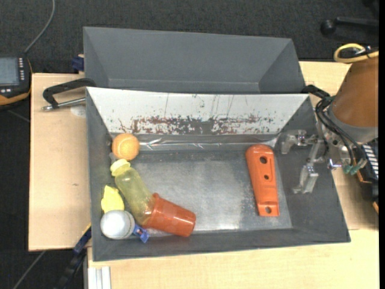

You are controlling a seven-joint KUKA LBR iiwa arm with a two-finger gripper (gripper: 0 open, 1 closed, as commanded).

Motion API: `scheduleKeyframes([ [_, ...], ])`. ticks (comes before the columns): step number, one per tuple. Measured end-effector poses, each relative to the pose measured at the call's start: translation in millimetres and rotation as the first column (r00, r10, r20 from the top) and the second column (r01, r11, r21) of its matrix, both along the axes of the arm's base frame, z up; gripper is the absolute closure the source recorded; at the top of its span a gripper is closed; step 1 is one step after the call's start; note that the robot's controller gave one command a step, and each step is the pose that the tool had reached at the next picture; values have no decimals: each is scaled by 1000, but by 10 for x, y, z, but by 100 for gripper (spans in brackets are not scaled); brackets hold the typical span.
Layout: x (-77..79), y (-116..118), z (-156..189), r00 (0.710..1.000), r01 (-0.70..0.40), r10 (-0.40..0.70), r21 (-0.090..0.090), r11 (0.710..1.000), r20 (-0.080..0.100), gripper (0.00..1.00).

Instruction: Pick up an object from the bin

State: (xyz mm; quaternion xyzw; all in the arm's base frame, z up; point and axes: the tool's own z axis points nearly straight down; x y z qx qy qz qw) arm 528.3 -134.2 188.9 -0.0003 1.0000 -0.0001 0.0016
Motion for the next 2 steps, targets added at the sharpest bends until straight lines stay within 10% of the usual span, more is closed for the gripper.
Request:
scheduleKeyframes([
  [2, 51, 69, -121, 998, -57, 57, -3, 998, 4, 0],
])
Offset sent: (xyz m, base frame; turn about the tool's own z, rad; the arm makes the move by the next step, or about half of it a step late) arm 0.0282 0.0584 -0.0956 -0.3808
